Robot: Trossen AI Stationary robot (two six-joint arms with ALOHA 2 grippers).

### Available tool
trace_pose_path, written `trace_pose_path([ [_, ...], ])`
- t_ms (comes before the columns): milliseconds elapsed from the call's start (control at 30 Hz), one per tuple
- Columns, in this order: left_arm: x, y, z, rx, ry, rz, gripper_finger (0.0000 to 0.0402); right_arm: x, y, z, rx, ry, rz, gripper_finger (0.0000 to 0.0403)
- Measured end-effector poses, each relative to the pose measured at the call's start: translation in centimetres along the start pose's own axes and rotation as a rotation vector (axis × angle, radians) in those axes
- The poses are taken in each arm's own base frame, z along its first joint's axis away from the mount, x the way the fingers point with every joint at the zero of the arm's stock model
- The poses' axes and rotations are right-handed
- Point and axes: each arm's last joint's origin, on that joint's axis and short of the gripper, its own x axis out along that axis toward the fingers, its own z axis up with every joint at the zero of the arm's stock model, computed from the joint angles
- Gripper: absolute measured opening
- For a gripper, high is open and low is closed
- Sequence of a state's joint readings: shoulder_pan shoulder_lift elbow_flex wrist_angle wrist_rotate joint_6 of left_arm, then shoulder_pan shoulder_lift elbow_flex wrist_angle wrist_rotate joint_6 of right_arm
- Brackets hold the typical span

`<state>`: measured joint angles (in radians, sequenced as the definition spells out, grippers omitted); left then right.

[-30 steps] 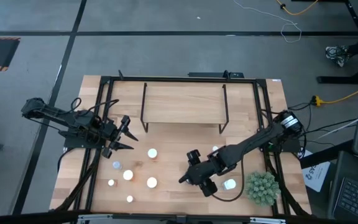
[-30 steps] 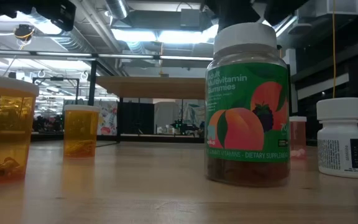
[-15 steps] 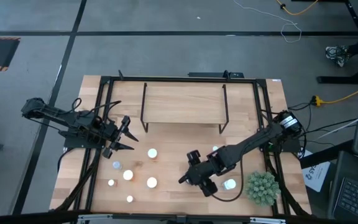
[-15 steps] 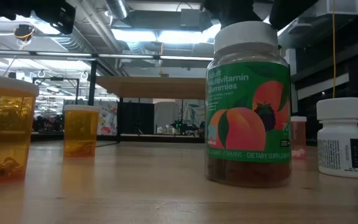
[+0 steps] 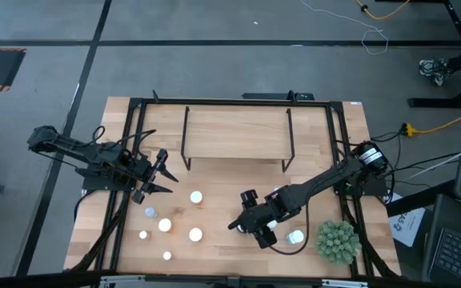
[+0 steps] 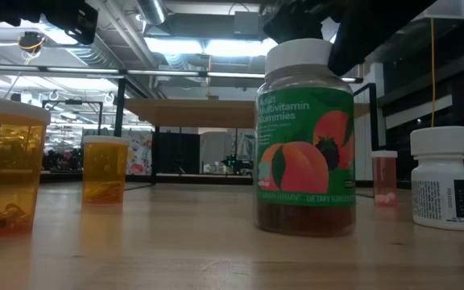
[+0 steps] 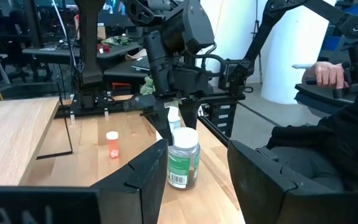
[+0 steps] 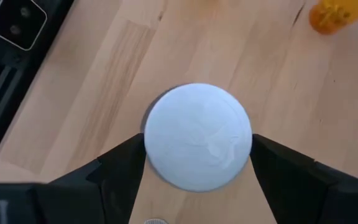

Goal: Pick and place medicine bottles onto shelf by color
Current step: Put the green pill bottle on the shelf

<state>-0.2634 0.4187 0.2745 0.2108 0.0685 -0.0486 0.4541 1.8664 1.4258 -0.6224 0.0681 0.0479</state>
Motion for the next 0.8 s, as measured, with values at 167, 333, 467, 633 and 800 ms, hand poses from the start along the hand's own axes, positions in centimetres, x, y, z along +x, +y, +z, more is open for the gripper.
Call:
trace_pose_path([
  [167, 0.0, 0.0, 0.0, 0.0, 0.002, 0.0, 0.0163, 0.0, 0.0, 0.2, 0.022, -0.026, 0.0, 0.0278],
  [333, 0.0, 0.0, 0.0, 0.0, 0.001, 0.0, 0.0163, 0.0, -0.3, 0.3, 0.067, -0.028, -0.003, 0.0231],
  [467, 0.0, 0.0, 0.0, 0.0, 0.002, 0.0, 0.0163, 0.0, -0.5, 0.3, 0.091, -0.028, -0.023, 0.0231],
  [633, 0.0, 0.0, 0.0, 0.0, 0.001, 0.0, 0.0163, -2.0, -1.2, 0.7, 0.041, 0.03, -0.098, 0.0231],
  [800, 0.0, 0.0, 0.0, 0.0, 0.002, 0.001, 0.0163, -7.3, -2.5, 2.7, -0.002, 0.038, -0.221, 0.0231],
])
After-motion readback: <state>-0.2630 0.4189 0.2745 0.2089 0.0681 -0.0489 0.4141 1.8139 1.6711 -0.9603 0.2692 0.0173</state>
